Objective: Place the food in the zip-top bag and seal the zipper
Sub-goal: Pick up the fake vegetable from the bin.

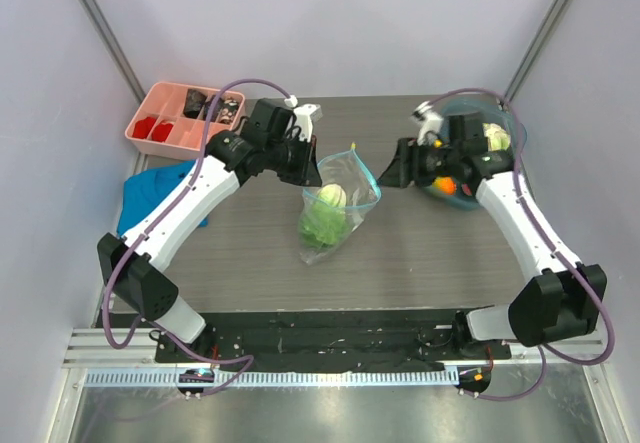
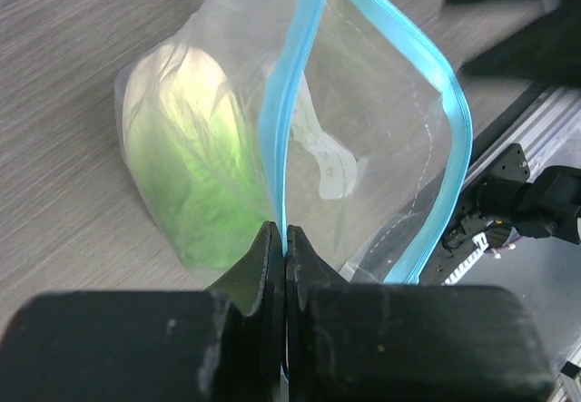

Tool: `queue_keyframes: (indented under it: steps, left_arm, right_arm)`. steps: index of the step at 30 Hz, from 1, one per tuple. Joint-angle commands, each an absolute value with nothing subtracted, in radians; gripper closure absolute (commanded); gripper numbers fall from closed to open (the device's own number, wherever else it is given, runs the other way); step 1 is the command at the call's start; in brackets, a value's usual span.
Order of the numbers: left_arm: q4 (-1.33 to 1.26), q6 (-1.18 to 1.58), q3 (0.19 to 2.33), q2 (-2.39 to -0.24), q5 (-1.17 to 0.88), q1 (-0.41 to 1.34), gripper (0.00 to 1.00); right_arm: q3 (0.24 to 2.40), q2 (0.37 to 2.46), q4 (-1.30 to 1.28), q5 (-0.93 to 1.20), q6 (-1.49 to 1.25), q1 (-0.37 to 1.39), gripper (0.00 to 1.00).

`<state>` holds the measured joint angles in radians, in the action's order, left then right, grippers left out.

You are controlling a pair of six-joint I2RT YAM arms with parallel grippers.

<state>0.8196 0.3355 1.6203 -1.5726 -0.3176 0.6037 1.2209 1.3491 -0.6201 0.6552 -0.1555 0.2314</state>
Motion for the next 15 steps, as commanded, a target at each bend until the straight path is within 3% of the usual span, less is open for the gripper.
queue_keyframes:
  steps: [1,6,15]
  left_arm:
    - [0.782,0.348,1.657,-1.568,-0.364,0.611,1.0]
    - [0.779,0.356,1.644,-1.569,-0.377,0.62,1.0]
    - [0.769,0.373,1.649,-1.585,-0.387,0.621,1.0]
  right_arm:
    - [1.37,1.362,-0.69,0.678,-0.005,-0.019,0.25]
    - [1.616,1.56,-0.819,0.547,0.27,-0.283,0.15]
    - [1.877,1.891,-0.746,0.114,0.543,-0.295,0.08]
